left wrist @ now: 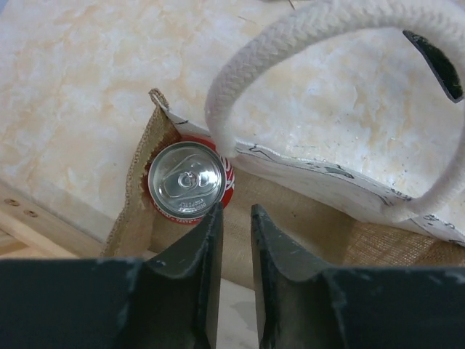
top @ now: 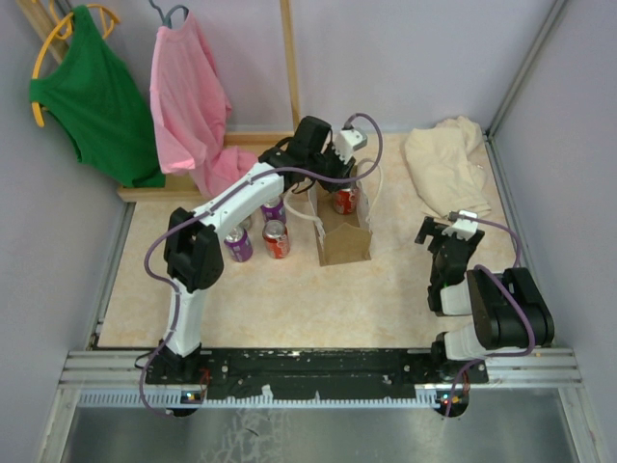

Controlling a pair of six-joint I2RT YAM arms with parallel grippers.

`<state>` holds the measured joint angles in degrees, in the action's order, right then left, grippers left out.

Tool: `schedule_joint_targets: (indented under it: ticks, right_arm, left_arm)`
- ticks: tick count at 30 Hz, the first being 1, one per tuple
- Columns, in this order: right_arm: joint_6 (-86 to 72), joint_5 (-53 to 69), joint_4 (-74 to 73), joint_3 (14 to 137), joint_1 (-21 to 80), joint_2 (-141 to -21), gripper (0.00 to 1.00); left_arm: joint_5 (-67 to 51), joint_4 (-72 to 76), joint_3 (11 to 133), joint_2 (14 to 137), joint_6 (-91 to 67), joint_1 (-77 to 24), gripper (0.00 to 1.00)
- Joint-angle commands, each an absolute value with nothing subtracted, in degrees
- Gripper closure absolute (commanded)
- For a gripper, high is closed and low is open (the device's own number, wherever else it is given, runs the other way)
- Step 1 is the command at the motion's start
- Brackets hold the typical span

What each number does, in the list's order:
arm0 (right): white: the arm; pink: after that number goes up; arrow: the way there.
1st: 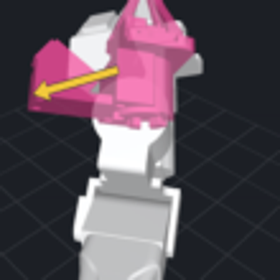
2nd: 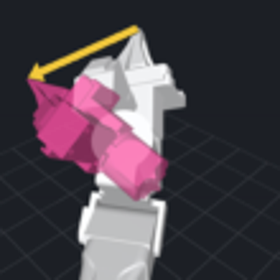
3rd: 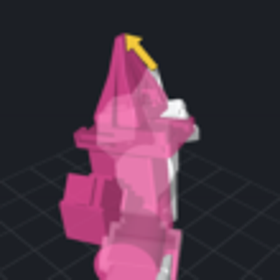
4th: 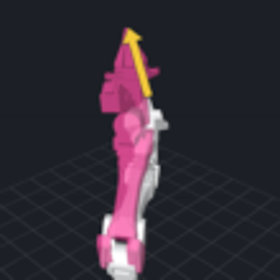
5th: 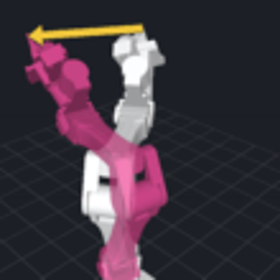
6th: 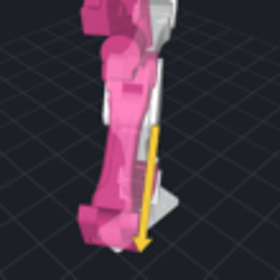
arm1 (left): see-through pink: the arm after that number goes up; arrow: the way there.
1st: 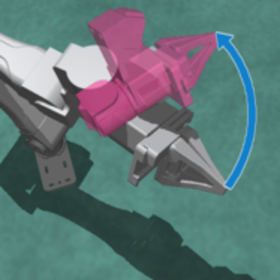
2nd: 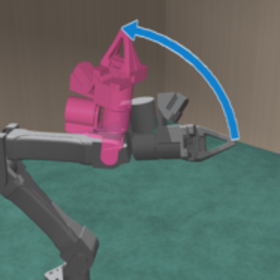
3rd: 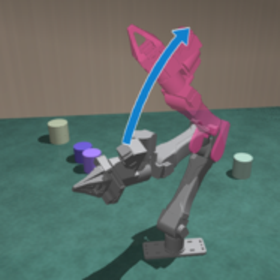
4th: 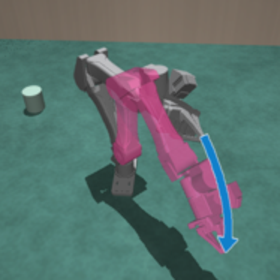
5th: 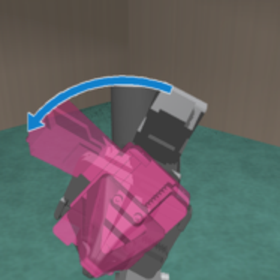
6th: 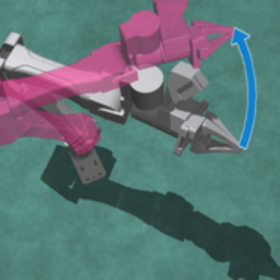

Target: Take the beverage out of the canvas bag

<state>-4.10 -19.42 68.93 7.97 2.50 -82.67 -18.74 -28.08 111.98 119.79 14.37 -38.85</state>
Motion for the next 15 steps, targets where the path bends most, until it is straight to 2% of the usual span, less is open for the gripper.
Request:
schedule_joint_targets:
  ticks: [1,11,14,15]
  right_arm:
    - [-4.22,-20.07,71.37,9.4,2.81,-82.71,0.01]
    - [-4.15,-20.05,71.37,9.4,2.8,-82.71,0.01]
    - [-4.19,-20.06,71.37,9.4,2.8,-82.68,0.01]
    - [-4.22,-20.09,71.35,9.4,2.81,-82.7,0.01]
  left_arm:
    - [-20.11,-28.89,114.61,121.67,14.5,-38.76,0.69]
    - [-18.48,-26.35,111.75,123.18,14.7,-38.76,0.55]
    - [-17.99,-21.94,108.51,122.33,14.64,-38.75,0.49]
    - [-17.74,-20.89,107.79,122.28,14.52,-38.76,0.38]
